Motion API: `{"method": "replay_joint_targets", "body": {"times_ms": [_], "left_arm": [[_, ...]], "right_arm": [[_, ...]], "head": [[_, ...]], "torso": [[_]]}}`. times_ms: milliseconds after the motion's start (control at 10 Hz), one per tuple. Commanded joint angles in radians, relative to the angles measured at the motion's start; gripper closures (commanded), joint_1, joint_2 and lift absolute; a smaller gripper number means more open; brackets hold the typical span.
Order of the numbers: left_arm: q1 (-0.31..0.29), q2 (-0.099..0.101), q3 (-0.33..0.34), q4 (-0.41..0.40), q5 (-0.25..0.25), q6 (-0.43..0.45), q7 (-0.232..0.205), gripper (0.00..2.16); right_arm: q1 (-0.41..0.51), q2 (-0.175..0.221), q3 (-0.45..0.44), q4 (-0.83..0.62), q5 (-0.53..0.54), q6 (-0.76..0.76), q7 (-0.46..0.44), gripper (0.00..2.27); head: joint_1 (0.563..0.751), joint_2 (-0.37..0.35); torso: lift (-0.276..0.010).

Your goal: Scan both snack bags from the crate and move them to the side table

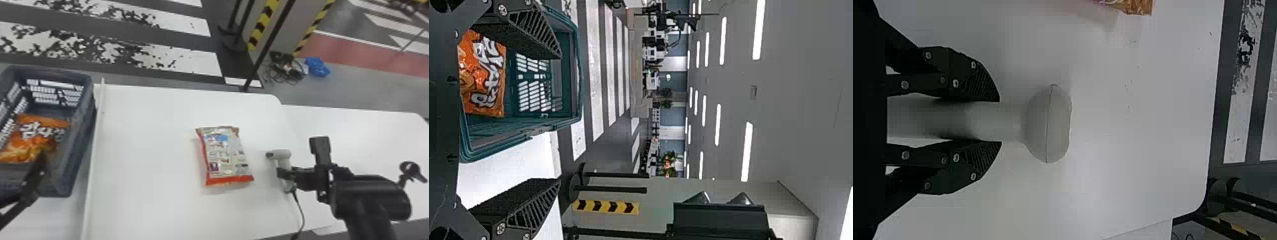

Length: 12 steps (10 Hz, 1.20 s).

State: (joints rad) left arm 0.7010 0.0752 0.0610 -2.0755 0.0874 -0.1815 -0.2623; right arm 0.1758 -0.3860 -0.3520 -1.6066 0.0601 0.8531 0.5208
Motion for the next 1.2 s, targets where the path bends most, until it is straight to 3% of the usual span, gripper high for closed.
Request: {"method": "replay_joint_targets", "body": {"times_ms": [0, 300, 700, 1100], "left_arm": [[0.0, 0.0, -0.003, 0.0, 0.0, 0.0, 0.0, 0.12], [0.0, 0.0, -0.003, 0.0, 0.0, 0.0, 0.0, 0.12], [0.0, 0.0, -0.003, 0.009, 0.0, 0.0, 0.0, 0.12], [-0.002, 0.0, -0.003, 0.017, 0.0, 0.0, 0.0, 0.12]], "right_arm": [[-0.004, -0.001, 0.001, 0.001, 0.001, 0.024, -0.002, 2.23], [0.021, 0.013, -0.038, -0.059, -0.039, 0.057, -0.002, 2.25], [0.143, 0.059, -0.067, -0.305, -0.129, 0.162, 0.013, 2.25], [0.168, 0.084, -0.064, -0.421, -0.197, 0.238, 0.059, 2.25]], "head": [[0.695, -0.35], [0.695, -0.35], [0.695, -0.35], [0.695, -0.317]], "torso": [[-0.075], [-0.075], [-0.075], [-0.075]]}}
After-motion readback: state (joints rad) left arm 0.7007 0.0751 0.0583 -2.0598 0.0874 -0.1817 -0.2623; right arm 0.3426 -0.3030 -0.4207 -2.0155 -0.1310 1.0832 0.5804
